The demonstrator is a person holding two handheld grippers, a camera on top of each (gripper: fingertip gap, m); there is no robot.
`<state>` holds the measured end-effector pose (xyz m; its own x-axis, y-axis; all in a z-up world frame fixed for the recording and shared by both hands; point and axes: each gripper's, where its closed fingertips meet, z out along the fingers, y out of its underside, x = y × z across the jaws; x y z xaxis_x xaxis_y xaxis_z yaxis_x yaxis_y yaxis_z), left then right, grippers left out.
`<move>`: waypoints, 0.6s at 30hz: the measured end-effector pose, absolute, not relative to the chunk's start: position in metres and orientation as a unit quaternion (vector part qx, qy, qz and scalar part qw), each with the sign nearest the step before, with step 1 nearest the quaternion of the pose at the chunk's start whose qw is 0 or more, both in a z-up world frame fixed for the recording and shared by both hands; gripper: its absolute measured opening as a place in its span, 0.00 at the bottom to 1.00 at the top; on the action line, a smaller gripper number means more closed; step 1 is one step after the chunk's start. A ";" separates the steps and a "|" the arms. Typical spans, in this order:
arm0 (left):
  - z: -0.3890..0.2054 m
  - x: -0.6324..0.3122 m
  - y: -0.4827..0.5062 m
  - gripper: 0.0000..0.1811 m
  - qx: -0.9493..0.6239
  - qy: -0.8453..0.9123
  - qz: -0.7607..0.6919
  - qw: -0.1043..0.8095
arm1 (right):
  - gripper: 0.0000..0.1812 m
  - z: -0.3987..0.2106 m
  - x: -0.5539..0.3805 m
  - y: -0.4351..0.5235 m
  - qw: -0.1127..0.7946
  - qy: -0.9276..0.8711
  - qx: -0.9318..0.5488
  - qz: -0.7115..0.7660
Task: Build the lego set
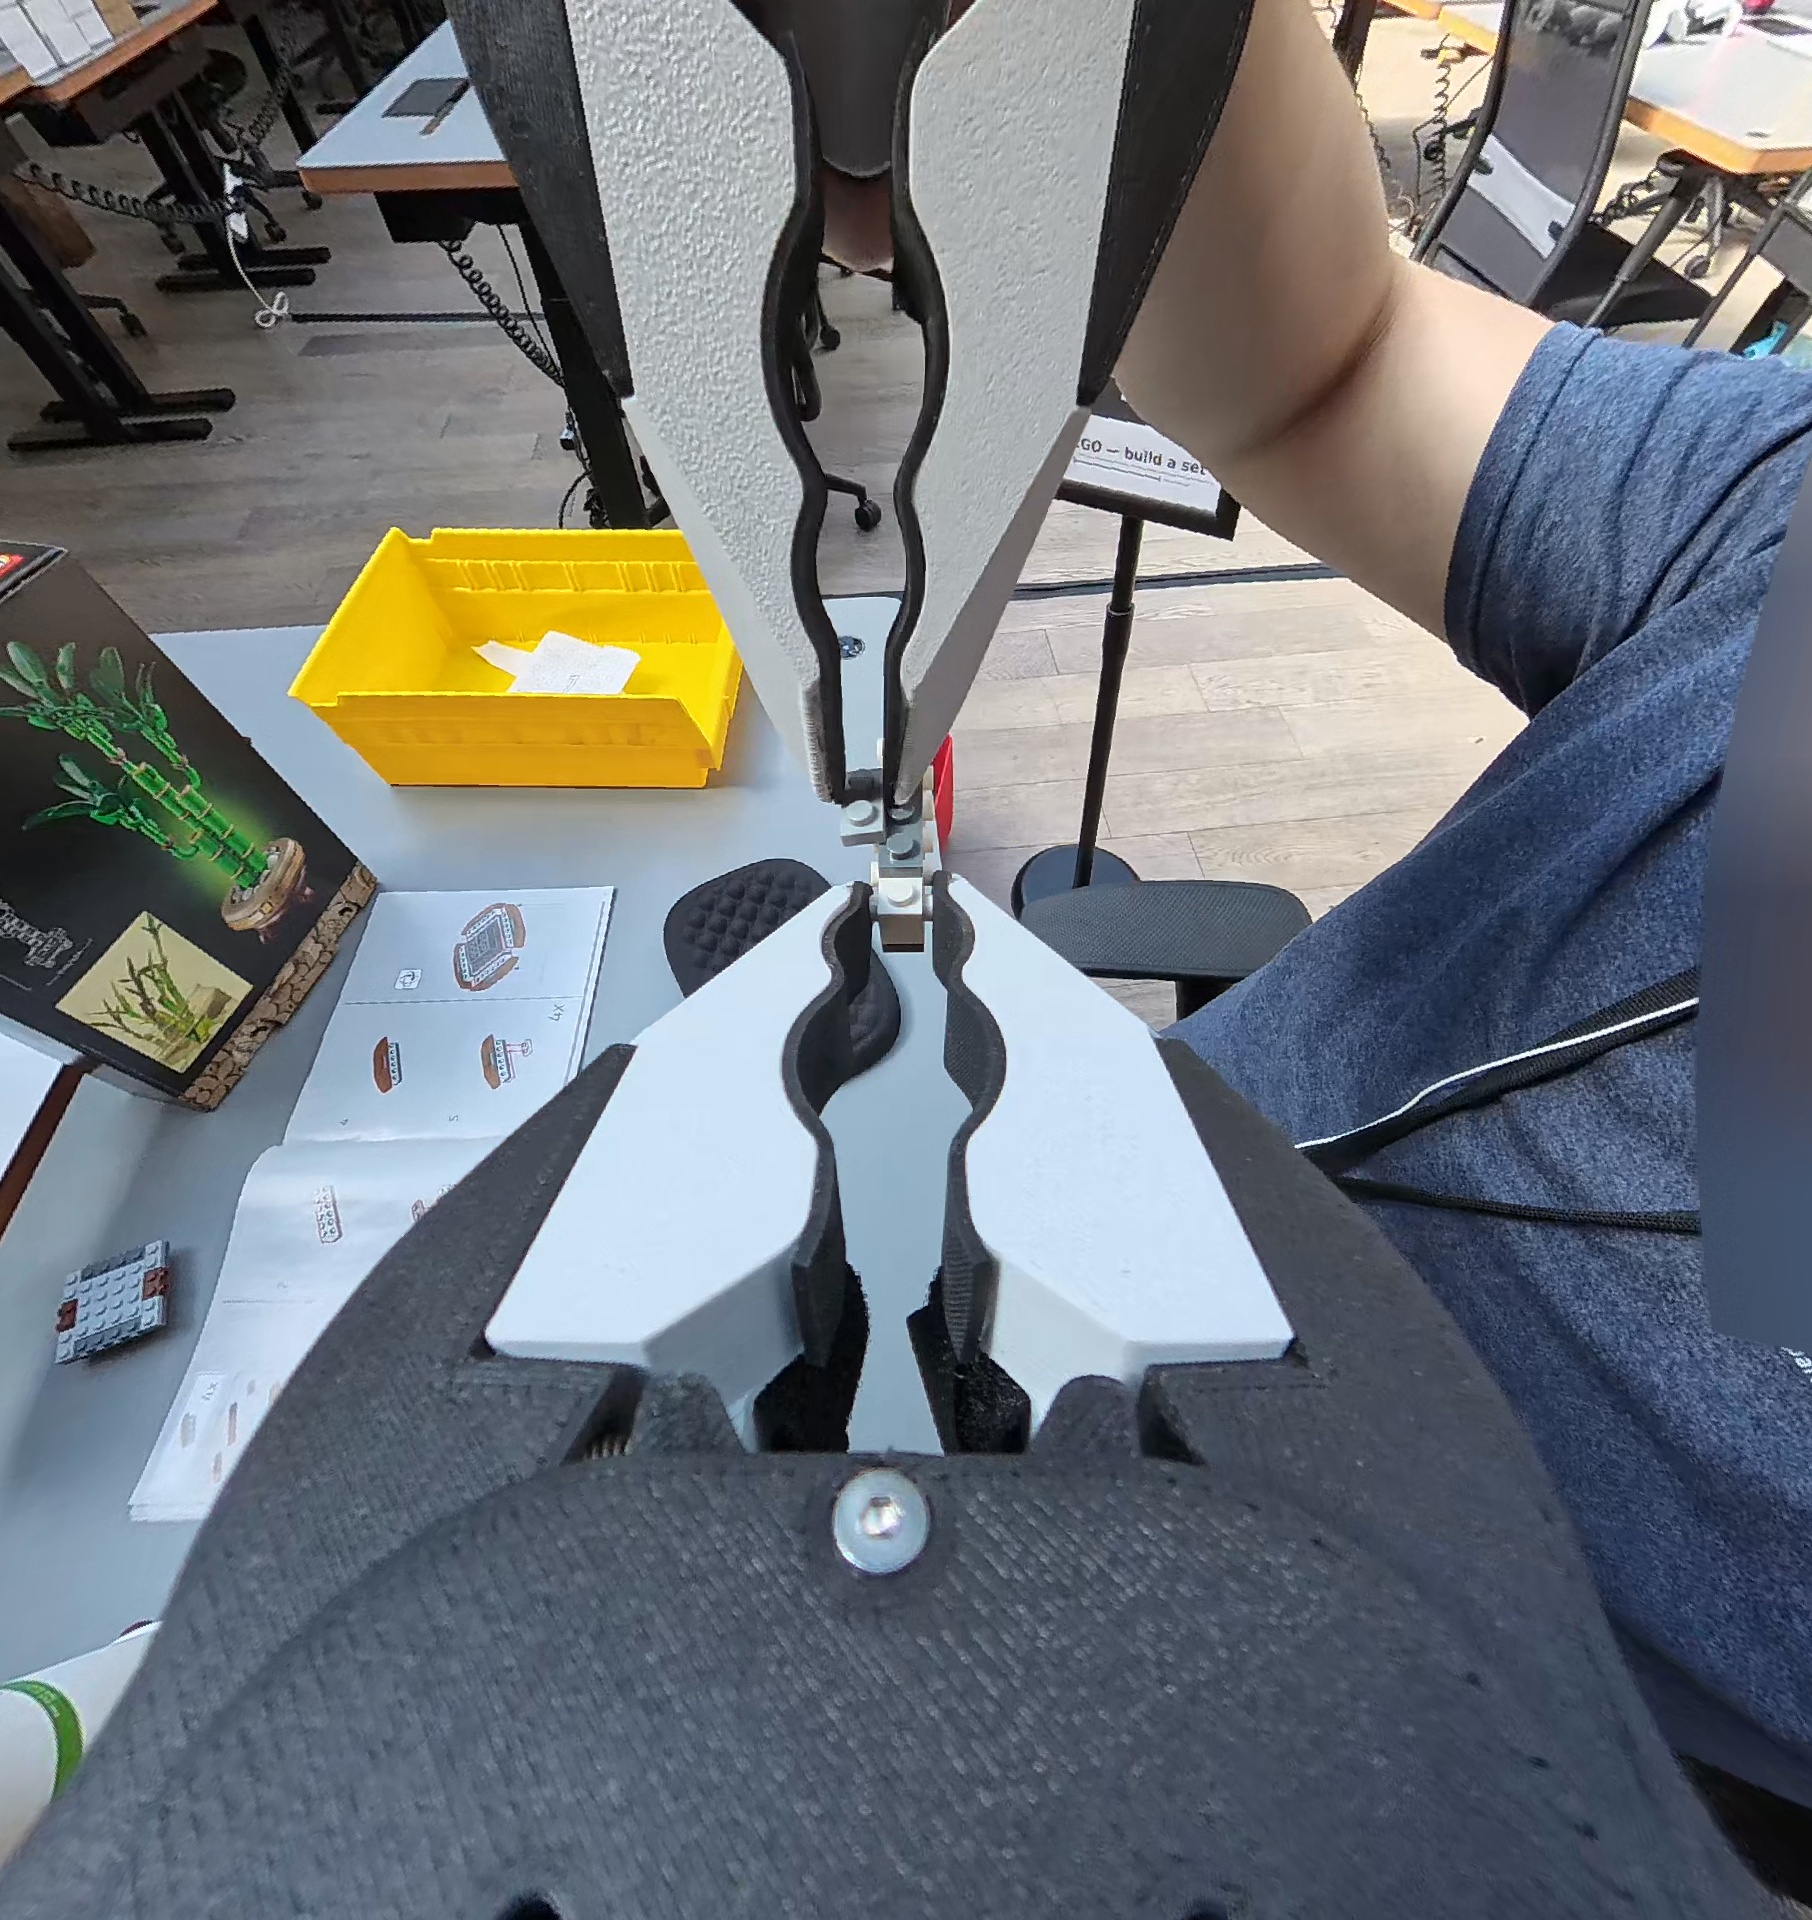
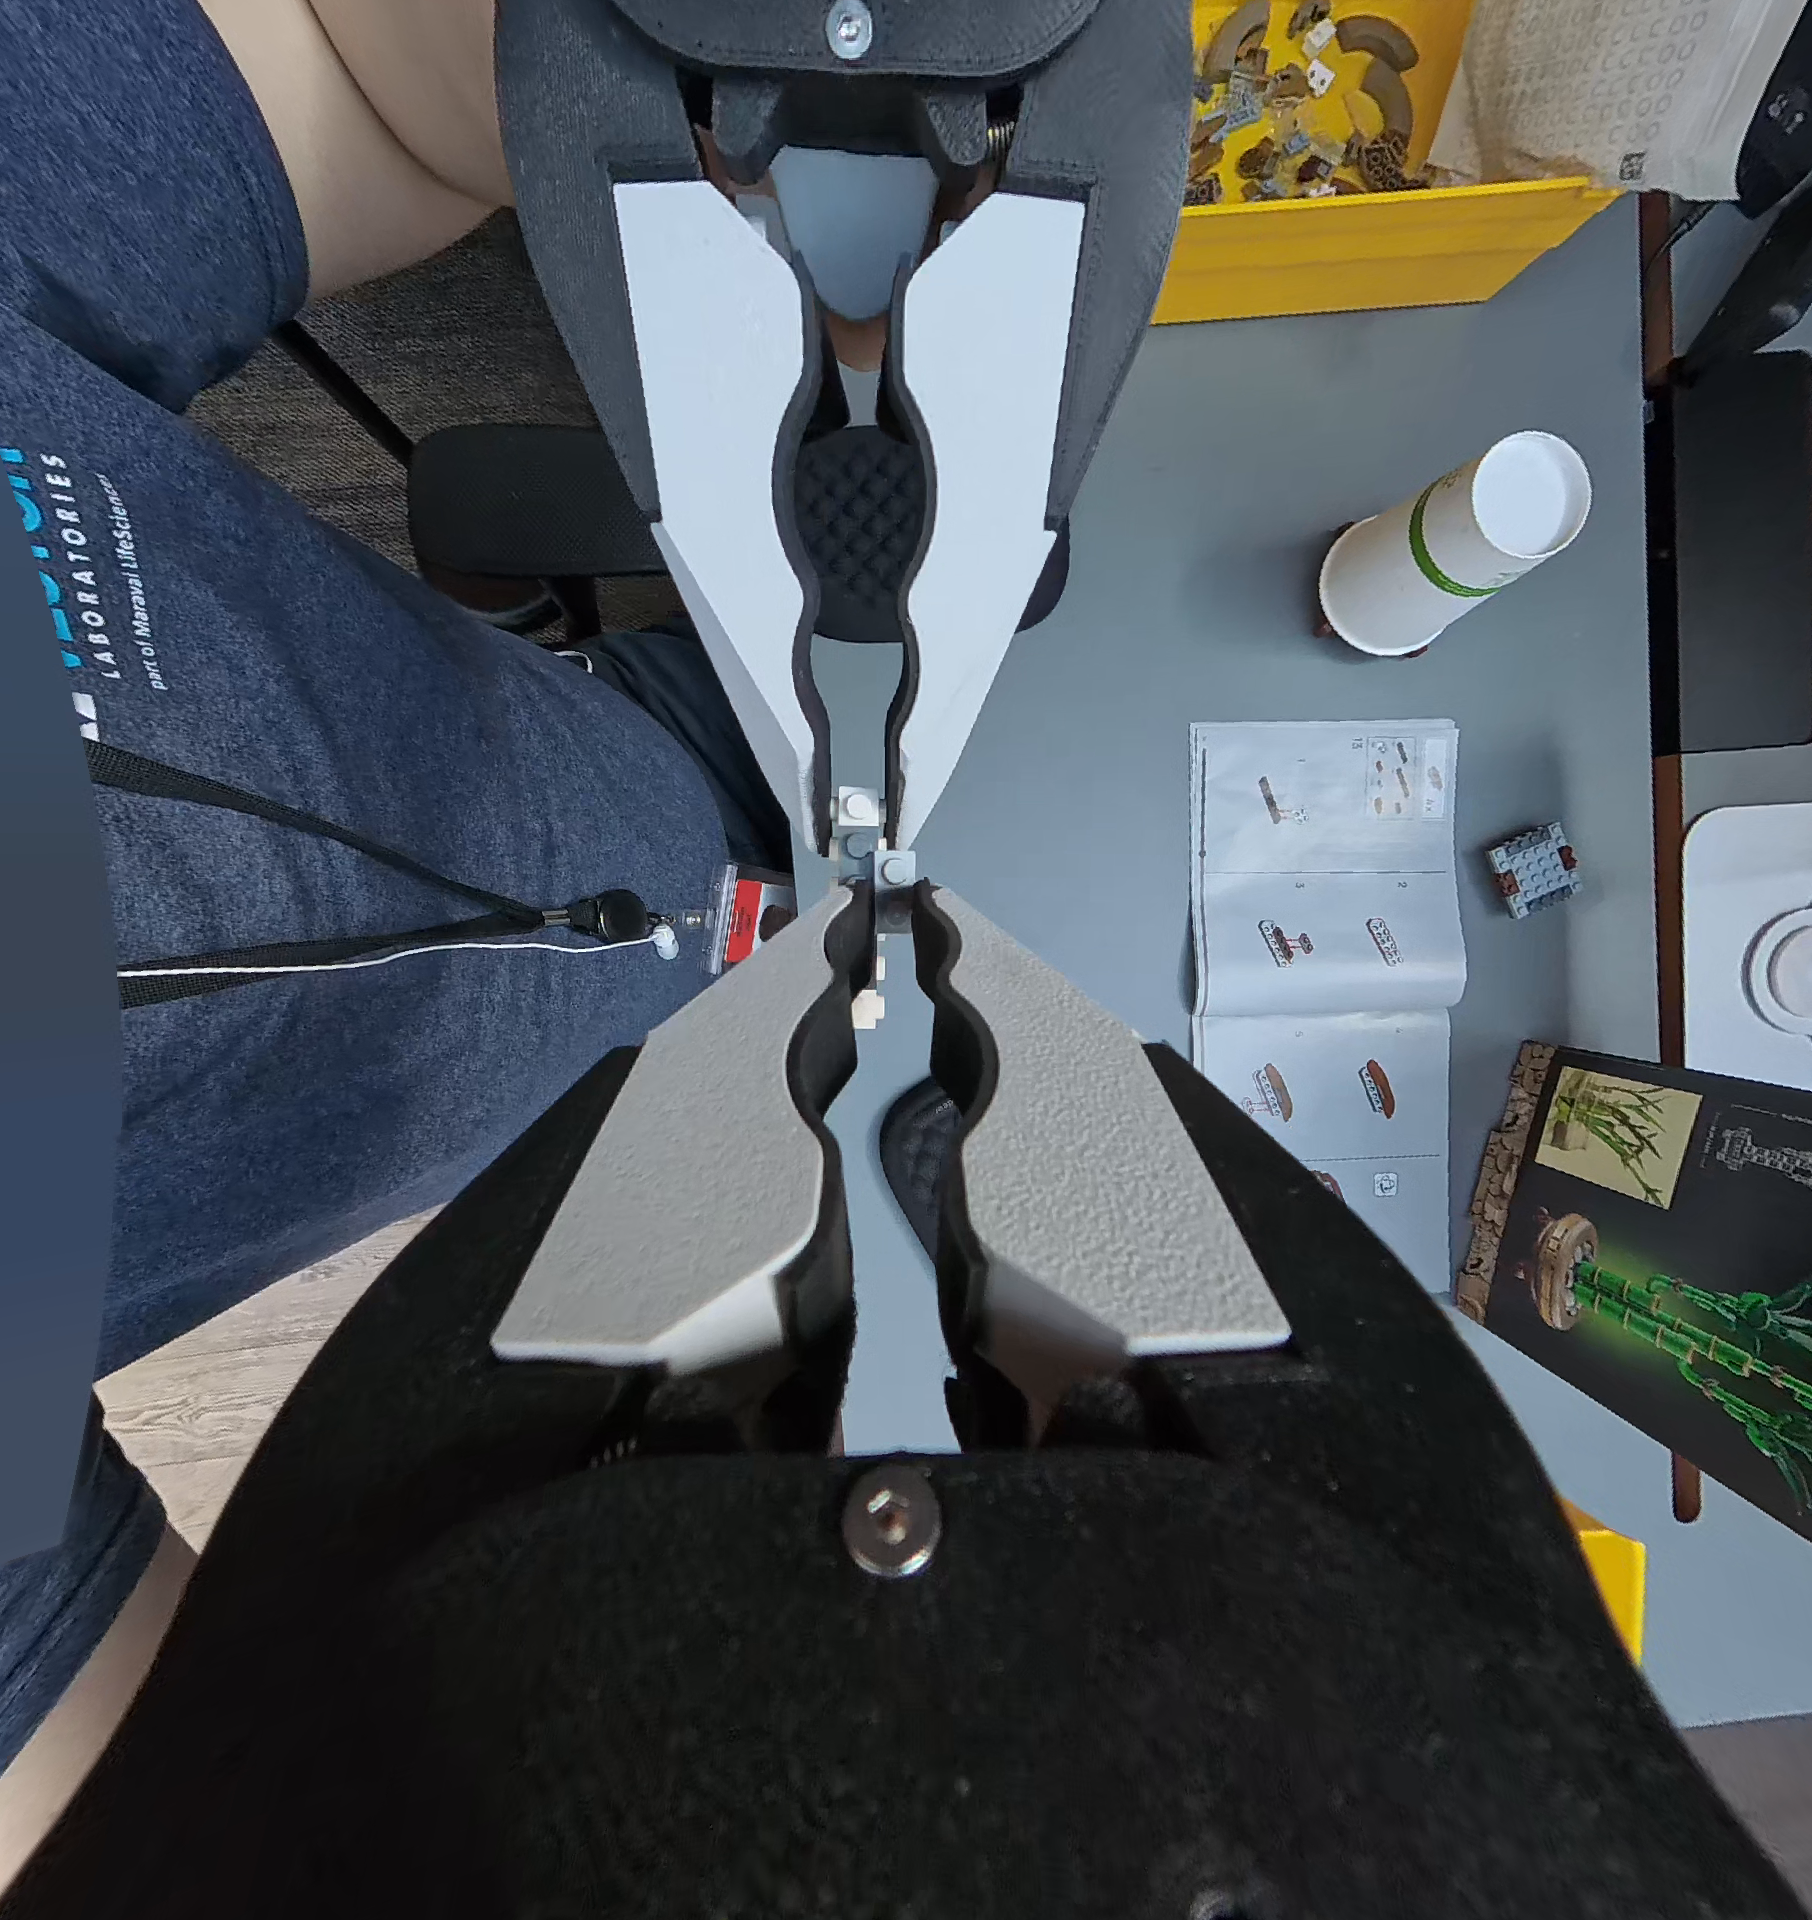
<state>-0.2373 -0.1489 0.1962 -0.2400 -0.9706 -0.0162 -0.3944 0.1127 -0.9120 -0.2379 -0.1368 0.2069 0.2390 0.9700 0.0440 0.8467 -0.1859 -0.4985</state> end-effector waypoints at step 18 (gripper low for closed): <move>0.204 -0.244 -0.146 0.05 -0.530 0.647 -0.438 0.330 | 0.03 0.214 -0.242 -0.140 0.184 -0.574 -0.774 0.193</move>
<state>-0.2443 -0.1458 0.2037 -0.2218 -0.9744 0.0368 -0.3969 0.0558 -0.9162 -0.2419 -0.1404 0.2143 0.2659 0.9601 -0.0868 0.8178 -0.2723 -0.5070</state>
